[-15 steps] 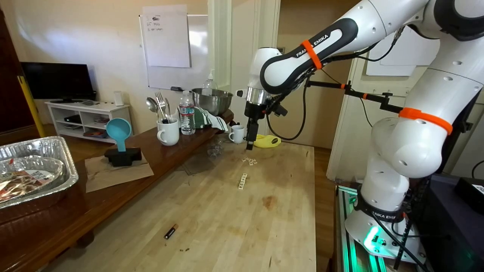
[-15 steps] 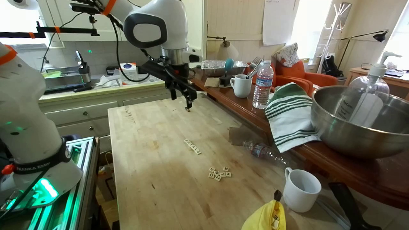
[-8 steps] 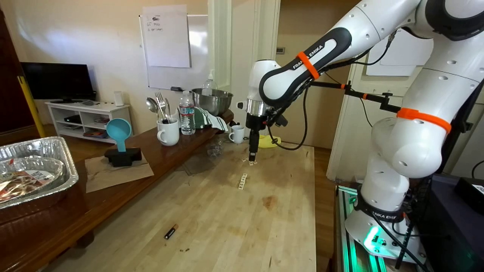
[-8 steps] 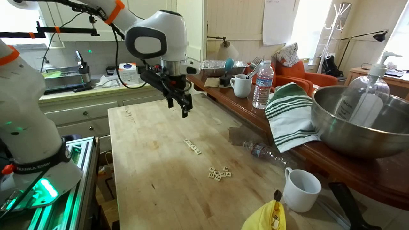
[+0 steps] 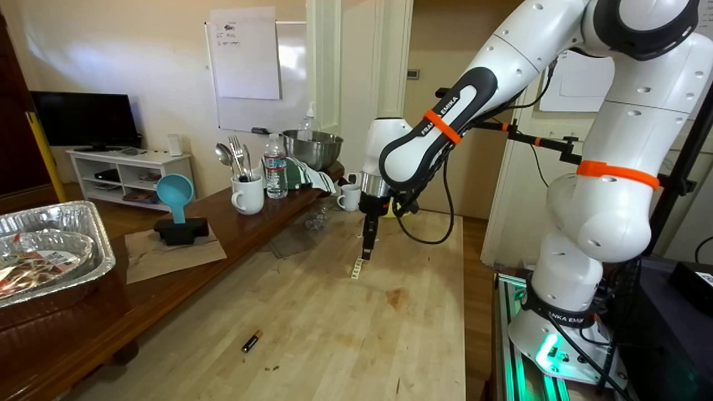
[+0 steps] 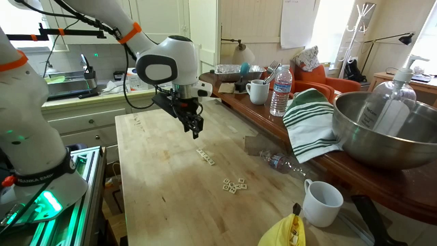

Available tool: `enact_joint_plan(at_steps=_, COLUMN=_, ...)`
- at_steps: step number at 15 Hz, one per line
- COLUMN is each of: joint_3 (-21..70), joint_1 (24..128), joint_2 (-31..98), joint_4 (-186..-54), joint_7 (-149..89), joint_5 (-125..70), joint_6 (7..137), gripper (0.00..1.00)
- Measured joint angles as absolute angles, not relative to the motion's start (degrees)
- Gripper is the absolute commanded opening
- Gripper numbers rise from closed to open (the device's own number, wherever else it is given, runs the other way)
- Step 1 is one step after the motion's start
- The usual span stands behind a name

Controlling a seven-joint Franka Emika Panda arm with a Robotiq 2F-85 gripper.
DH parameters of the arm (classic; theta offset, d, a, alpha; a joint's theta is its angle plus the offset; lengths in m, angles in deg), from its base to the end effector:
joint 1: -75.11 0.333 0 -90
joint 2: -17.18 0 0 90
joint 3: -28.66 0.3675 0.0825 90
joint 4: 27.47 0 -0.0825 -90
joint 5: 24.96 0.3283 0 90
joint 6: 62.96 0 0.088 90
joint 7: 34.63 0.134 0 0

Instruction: Spell the word 'Metals'.

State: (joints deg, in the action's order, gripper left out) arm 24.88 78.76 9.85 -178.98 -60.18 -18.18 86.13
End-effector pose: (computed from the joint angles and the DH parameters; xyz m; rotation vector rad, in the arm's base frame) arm 0.3931 -0.0017 0.3640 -3.0393 -0.5293 -0.1530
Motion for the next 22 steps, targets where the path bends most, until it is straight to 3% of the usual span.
enact_joint_plan(at_steps=4, joint_3=25.4, joint_1=78.76, joint_2=13.44, joint_4=-179.02, joint_7=-60.18, joint_5=-17.37, joint_6=90.12, gripper=0.01)
enact_joint_plan(at_steps=22, joint_3=28.69, joint_1=76.22, joint_2=23.65, joint_4=-176.37, joint_7=-60.22, joint_5=-16.74, joint_6=99.42, gripper=0.0)
